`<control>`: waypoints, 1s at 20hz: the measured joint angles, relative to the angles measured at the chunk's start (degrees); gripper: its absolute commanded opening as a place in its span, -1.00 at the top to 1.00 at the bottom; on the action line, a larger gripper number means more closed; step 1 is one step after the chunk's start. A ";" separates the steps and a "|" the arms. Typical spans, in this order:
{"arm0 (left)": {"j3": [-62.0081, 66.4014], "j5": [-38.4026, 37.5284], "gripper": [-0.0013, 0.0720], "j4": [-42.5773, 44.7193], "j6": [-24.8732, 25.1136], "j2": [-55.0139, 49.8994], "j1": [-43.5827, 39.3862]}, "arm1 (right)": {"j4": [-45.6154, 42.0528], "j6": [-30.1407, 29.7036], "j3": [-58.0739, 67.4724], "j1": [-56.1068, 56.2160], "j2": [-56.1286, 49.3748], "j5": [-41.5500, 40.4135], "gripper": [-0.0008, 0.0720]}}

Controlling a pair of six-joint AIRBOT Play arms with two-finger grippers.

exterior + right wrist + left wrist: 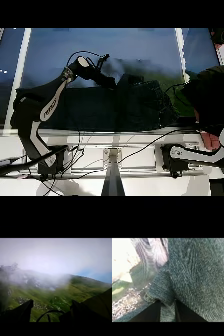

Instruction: Fold the clothes and pants, and hang the long-sleeved shirts on hangers.

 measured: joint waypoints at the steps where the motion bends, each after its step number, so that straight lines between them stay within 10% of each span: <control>1: 0.00 0.59 0.68 0.00 0.02 0.00 -0.04 | 0.00 0.00 0.00 0.00 0.00 0.02 -0.54; 3: 0.00 0.94 0.27 0.02 0.02 0.00 0.09 | 0.00 0.00 0.00 0.00 0.00 0.04 -0.54; 5: 0.00 1.18 -0.85 0.02 0.02 0.00 0.61 | 0.00 0.00 0.00 0.00 0.00 0.09 -0.54; 9: 0.00 0.90 -0.99 0.09 0.02 0.00 1.44 | 0.00 0.00 0.00 0.00 0.00 0.09 -0.54; 12: 0.00 0.15 -0.27 0.07 -0.11 -0.02 1.25 | 0.00 0.00 0.00 0.00 0.00 0.09 -0.54; 17: 0.00 0.07 -0.06 0.04 -1.81 -0.98 0.20 | 0.04 -0.02 0.00 0.00 0.00 0.11 -0.54; 20: 0.00 0.07 0.89 0.02 -2.36 -1.57 -0.66 | 0.02 0.00 0.00 0.00 -0.02 0.13 -0.54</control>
